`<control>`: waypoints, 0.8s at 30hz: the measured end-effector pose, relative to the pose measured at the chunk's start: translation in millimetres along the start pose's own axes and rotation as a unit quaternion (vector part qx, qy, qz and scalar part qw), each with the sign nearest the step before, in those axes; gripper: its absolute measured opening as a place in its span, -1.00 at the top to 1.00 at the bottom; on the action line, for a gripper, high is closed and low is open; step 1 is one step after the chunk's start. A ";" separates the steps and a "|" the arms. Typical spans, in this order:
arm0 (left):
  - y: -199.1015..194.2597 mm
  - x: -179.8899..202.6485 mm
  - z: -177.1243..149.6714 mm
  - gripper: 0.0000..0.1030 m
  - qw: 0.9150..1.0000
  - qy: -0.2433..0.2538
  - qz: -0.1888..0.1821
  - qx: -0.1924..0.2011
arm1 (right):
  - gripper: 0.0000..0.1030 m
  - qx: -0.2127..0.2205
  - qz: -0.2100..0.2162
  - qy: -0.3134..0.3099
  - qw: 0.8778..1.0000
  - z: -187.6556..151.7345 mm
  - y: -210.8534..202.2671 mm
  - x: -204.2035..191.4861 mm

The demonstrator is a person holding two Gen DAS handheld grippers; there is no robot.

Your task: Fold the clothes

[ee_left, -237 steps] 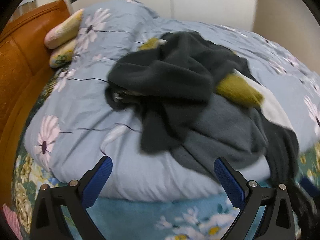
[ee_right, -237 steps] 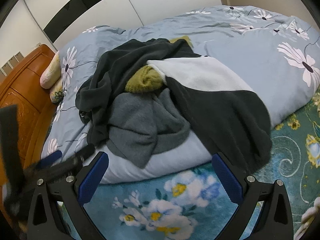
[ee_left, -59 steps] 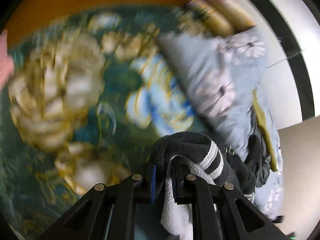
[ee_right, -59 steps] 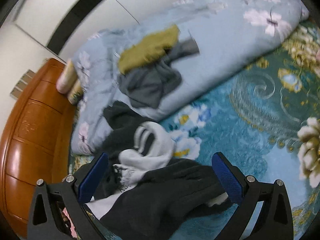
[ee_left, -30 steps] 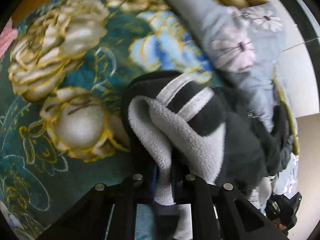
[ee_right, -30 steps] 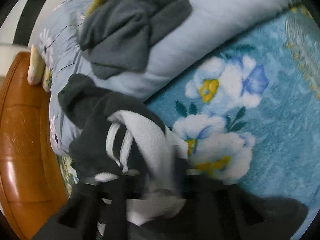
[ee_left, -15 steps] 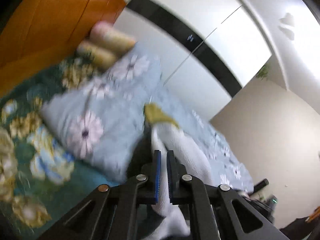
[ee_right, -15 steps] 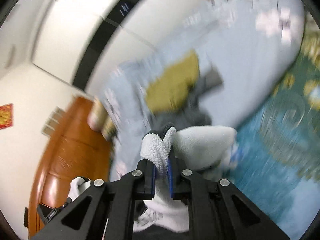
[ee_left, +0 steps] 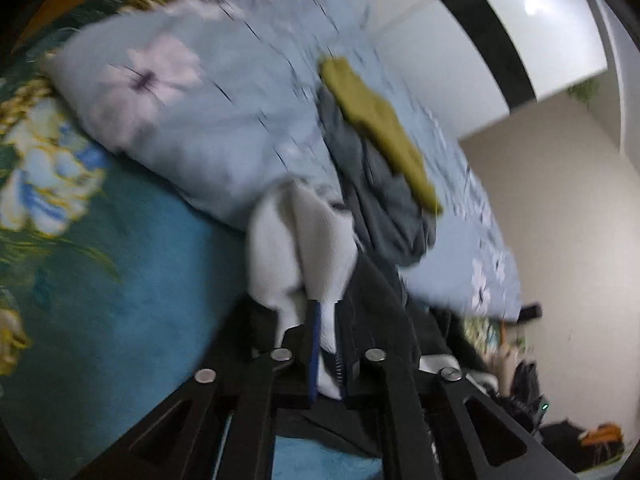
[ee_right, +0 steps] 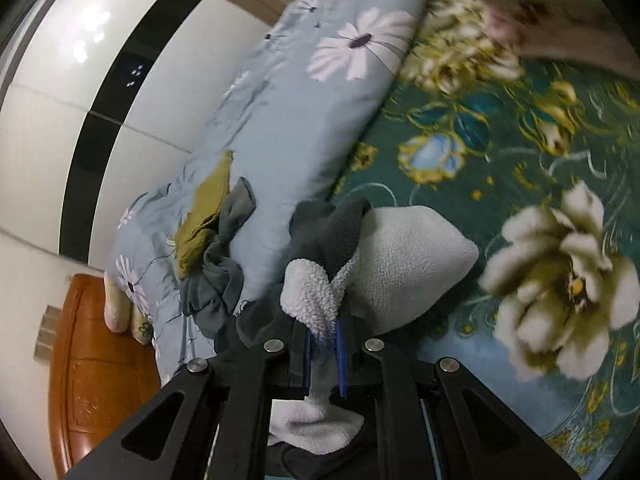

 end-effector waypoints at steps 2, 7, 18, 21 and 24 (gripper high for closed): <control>23.9 8.8 -4.5 0.26 1.000 -0.007 0.001 -0.014 | 0.80 -0.002 -0.003 -0.004 1.000 -1.8 3.9 1.1; 53.4 21.1 -14.8 0.07 0.999 -0.004 0.026 -0.027 | 0.79 -0.009 -0.013 0.003 1.000 -9.4 9.9 11.4; 60.2 39.5 -13.8 0.89 0.999 0.002 0.038 -0.002 | 0.79 -0.027 -0.024 0.013 0.999 -13.9 15.5 20.2; -5.7 38.6 24.7 0.90 0.996 0.009 0.016 0.088 | 0.79 -0.026 -0.030 0.012 0.999 -14.5 14.1 20.2; -83.3 19.5 64.7 0.90 0.982 0.016 0.039 0.186 | 0.79 -0.025 -0.027 0.015 0.999 -16.1 13.2 22.0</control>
Point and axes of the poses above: each gripper's, at about its wrist camera, not at the fingertips, and y roughly the way its jaws point, x to its right, z to its top, the point moved 1 cm from there along y, roughly the way its jaws point, and after that the axes turned 9 degrees about y, right-handed, at the moved point
